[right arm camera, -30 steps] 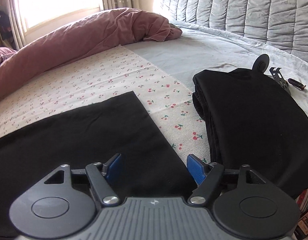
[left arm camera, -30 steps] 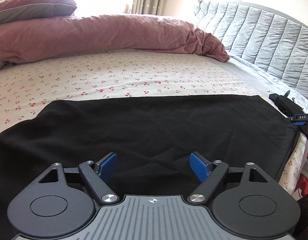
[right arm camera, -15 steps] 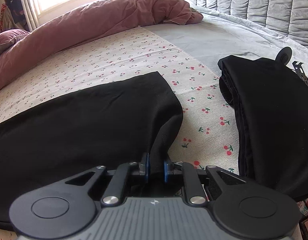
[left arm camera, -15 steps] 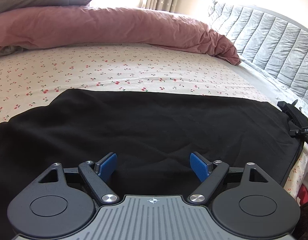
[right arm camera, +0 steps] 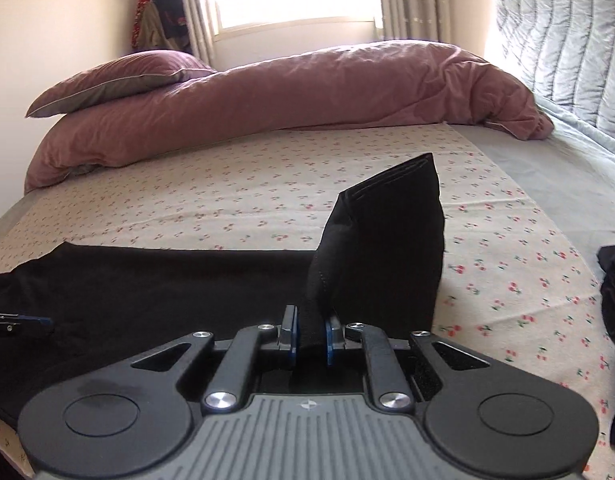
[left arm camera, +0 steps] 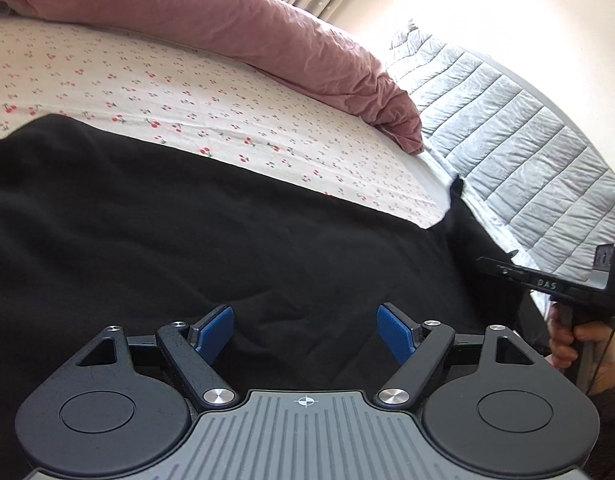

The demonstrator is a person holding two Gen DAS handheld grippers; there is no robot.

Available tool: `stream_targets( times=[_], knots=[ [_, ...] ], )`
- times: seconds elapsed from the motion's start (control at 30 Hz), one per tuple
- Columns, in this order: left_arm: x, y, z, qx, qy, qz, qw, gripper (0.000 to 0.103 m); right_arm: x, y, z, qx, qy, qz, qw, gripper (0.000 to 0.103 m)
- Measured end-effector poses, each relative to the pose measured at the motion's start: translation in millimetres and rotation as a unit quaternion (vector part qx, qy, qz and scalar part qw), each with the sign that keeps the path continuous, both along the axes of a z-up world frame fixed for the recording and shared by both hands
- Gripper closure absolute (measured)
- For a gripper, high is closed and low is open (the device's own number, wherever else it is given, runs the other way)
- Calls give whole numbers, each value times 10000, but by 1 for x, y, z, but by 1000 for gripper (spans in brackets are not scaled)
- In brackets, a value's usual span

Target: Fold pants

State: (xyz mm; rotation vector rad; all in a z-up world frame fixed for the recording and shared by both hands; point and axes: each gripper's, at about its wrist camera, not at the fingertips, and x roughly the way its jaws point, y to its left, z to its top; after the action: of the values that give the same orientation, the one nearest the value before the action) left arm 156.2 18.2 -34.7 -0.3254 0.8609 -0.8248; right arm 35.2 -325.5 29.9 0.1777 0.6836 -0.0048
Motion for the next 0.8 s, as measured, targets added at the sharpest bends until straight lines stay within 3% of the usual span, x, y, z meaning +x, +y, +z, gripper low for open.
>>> stream_targets(
  times=[0.2,0.37,0.57,0.8],
  knots=[
    [14,-8,-18,-783,670,-21,9947,29,34,80,-14,-10,373,1241,9916,89],
    [31,-10,-34,-1369,1317,40,9818,36,42,132,-24,-189,578,1954,9788,89],
    [40,-8,-38,-1549,1386,353,9775,40,38,164,-17,-68,522,2556,9653,88],
    [43,-2,-39,-1376,1286,653,9799,52,26,164,-7,432,516,2917,9542,83]
  ],
)
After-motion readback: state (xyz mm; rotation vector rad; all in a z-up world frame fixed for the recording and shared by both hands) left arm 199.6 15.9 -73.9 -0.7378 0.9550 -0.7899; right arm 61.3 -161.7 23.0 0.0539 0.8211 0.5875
